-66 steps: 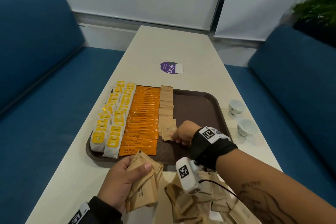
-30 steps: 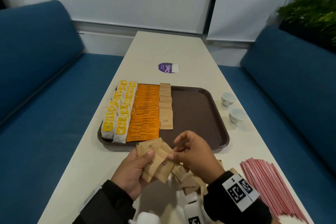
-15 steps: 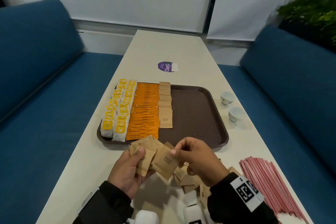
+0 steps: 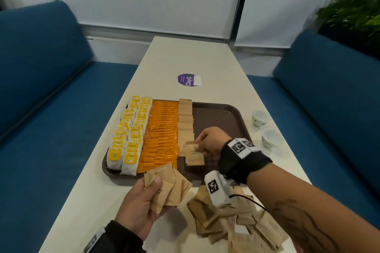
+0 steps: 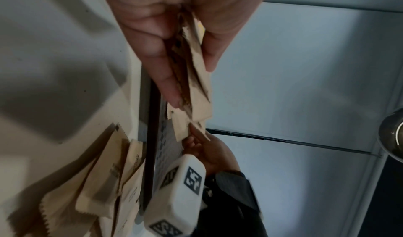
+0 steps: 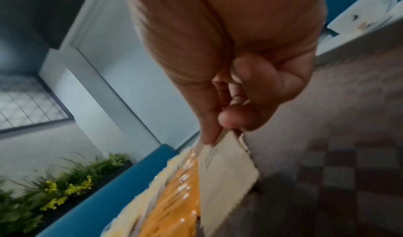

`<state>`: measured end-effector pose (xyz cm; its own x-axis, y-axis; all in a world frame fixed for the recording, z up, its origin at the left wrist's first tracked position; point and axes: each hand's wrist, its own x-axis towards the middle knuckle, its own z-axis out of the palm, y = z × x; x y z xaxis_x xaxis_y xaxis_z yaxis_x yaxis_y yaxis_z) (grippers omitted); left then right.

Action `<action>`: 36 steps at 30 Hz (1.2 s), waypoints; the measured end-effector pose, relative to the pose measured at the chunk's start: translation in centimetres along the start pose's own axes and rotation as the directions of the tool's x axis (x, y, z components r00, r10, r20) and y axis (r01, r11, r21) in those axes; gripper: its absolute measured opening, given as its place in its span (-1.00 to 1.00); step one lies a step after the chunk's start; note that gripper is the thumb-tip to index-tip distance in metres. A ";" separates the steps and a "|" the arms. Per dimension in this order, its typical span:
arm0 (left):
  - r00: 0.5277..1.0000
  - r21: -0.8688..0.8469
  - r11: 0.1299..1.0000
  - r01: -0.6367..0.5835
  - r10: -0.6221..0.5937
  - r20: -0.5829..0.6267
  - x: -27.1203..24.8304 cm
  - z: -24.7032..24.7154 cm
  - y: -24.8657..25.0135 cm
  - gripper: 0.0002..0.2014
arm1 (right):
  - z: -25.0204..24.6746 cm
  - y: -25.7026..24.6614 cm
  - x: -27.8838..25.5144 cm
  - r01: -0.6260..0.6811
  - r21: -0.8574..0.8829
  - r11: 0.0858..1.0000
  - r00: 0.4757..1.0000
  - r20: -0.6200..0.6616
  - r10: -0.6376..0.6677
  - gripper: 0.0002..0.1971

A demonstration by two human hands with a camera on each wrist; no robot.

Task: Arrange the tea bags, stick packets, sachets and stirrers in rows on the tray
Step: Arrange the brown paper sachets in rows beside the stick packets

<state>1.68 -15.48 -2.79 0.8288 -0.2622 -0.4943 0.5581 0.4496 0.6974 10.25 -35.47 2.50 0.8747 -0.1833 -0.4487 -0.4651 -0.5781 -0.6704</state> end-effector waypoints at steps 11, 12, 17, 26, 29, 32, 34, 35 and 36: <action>1.000 -0.018 1.000 0.023 -0.024 -0.008 1.2 -0.6 0.0 -0.71 | 1.6 -1.0 5.5 -0.137 -0.221 0.966 0.975 0.139 0.171 -0.86; 0.999 -0.021 0.999 0.033 -0.033 -0.005 1.2 -0.6 0.0 -0.71 | 1.7 -1.3 5.7 -0.163 -0.276 0.947 0.969 0.138 0.207 -0.83; 0.998 -0.024 0.999 0.039 -0.037 0.047 1.0 -0.1 0.1 -0.71 | 1.4 -1.7 5.1 -0.133 -0.232 0.964 0.985 0.076 0.155 -0.77; 0.997 0.095 0.995 -0.028 0.021 0.076 -0.6 1.0 0.2 -0.74 | 0.5 -1.5 -7.7 0.278 0.058 0.959 0.926 0.247 -0.284 -0.75; 0.997 0.157 0.987 -0.043 0.032 0.071 -1.2 1.3 -0.3 -0.74 | 2.8 -0.4 -10.1 0.244 -0.025 0.969 0.942 0.245 -0.231 -0.58; 0.994 0.190 0.980 -0.053 0.034 0.103 -1.8 1.3 -0.9 -0.74 | 4.3 1.0 -10.8 0.230 -0.017 0.973 0.965 0.131 -0.226 -0.64; 0.987 0.220 0.974 -0.060 0.026 0.156 -2.4 1.2 -1.1 -0.71 | 4.7 1.9 -11.1 0.221 0.009 0.975 0.971 0.097 -0.221 -0.71; 0.983 0.249 0.966 -0.065 0.019 0.183 -2.6 1.2 -1.2 -0.59 | 4.8 2.3 -11.2 0.226 0.020 0.974 0.970 0.085 -0.227 -0.74; 0.980 0.276 0.959 -0.067 0.011 0.199 -2.8 1.1 -1.4 -0.47 | 4.8 2.6 -11.3 0.231 0.038 0.972 0.970 0.069 -0.233 -0.78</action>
<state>-1.41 -16.28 -1.79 0.8260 -0.4223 -0.3734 0.4907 0.2128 0.8449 -1.50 -31.05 3.01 0.9474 0.0115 -0.3199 -0.2556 -0.5743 -0.7777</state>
